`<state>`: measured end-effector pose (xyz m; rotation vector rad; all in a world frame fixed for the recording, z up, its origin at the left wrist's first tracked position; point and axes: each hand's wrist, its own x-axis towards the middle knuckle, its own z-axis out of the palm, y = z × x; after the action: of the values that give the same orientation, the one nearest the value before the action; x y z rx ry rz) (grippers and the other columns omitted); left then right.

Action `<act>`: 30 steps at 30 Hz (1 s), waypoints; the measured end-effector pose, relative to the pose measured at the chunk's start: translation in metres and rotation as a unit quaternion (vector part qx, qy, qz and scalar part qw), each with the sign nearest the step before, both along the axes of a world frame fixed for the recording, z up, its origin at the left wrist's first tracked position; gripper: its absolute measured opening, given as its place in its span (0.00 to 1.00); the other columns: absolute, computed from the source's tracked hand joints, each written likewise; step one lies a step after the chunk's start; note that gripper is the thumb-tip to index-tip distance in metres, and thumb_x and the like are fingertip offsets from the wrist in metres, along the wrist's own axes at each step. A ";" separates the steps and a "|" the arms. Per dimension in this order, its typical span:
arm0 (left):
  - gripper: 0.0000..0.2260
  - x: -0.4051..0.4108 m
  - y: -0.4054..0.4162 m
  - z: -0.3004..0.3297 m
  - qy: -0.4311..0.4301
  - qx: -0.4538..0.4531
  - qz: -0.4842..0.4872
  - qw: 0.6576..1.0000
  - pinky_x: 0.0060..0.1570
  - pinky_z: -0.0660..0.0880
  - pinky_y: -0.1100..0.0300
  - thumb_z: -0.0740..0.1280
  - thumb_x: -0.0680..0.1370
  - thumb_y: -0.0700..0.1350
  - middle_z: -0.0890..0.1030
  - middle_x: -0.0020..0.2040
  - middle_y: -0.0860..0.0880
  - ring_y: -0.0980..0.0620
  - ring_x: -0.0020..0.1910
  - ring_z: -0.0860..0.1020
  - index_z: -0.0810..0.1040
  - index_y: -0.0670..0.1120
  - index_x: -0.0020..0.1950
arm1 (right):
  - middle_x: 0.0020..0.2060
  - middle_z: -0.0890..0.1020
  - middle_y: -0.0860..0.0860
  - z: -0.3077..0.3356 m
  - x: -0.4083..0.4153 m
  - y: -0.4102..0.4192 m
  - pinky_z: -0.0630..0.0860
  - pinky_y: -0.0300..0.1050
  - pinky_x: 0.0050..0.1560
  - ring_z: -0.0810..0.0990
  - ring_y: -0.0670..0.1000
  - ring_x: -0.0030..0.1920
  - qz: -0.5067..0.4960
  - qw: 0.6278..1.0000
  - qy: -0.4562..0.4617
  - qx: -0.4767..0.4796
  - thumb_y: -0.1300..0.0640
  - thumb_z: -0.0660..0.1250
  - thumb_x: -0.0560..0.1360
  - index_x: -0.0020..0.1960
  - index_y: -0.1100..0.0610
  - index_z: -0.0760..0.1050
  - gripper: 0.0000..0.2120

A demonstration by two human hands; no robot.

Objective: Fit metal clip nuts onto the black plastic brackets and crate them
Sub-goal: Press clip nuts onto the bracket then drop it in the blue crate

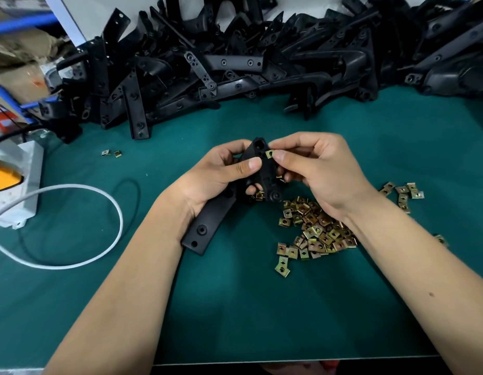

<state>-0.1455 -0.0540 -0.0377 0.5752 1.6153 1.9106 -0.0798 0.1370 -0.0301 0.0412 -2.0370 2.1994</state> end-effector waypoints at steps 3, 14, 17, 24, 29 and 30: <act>0.11 -0.001 0.001 -0.001 0.000 -0.012 0.001 1.000 0.36 0.79 0.61 0.70 0.78 0.40 0.79 0.49 0.35 0.47 0.35 0.79 0.76 0.37 0.58 | 0.40 0.86 0.55 0.000 0.000 -0.001 0.78 0.39 0.37 0.81 0.48 0.38 -0.006 1.000 -0.010 -0.009 0.70 0.71 0.76 0.48 0.59 0.85 0.09; 0.12 0.003 0.006 0.001 0.030 -0.036 0.038 0.998 0.34 0.79 0.63 0.73 0.73 0.44 0.83 0.39 0.44 0.50 0.33 0.82 0.78 0.41 0.53 | 0.38 0.86 0.51 -0.002 -0.001 -0.007 0.82 0.45 0.48 0.83 0.49 0.39 -0.051 0.997 -0.009 0.057 0.64 0.74 0.76 0.56 0.55 0.81 0.11; 0.11 0.002 0.005 0.002 0.040 -0.038 0.043 0.998 0.33 0.79 0.63 0.73 0.73 0.44 0.84 0.39 0.46 0.51 0.33 0.83 0.78 0.42 0.52 | 0.39 0.88 0.49 0.001 -0.001 -0.005 0.80 0.40 0.45 0.84 0.45 0.39 -0.052 0.988 0.021 0.144 0.60 0.73 0.77 0.58 0.54 0.76 0.12; 0.12 -0.006 -0.003 0.003 -0.106 0.077 0.112 0.985 0.30 0.75 0.67 0.69 0.76 0.45 0.80 0.41 0.42 0.50 0.35 0.79 0.72 0.41 0.55 | 0.40 0.85 0.45 0.016 0.001 0.023 0.78 0.48 0.51 0.83 0.46 0.44 0.078 0.925 0.050 0.369 0.50 0.76 0.75 0.46 0.49 0.82 0.05; 0.07 -0.011 -0.007 0.002 -0.156 0.130 0.140 0.969 0.32 0.75 0.68 0.68 0.80 0.43 0.80 0.43 0.43 0.50 0.36 0.78 0.74 0.41 0.53 | 0.48 0.78 0.42 0.017 0.006 0.026 0.67 0.40 0.63 0.72 0.42 0.58 0.236 0.832 -0.001 0.502 0.44 0.81 0.68 0.47 0.41 0.85 0.10; 0.06 -0.011 -0.007 0.003 -0.165 0.136 0.145 0.966 0.32 0.75 0.68 0.68 0.81 0.43 0.81 0.43 0.44 0.50 0.36 0.78 0.75 0.42 0.51 | 0.49 0.78 0.42 0.016 0.006 0.024 0.66 0.39 0.62 0.71 0.42 0.58 0.237 0.828 0.003 0.508 0.44 0.81 0.68 0.46 0.41 0.85 0.09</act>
<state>-0.1565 -0.0614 -0.0352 0.1132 1.2869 2.3209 -0.0734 0.1613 -0.0145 0.7152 -3.1650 0.9480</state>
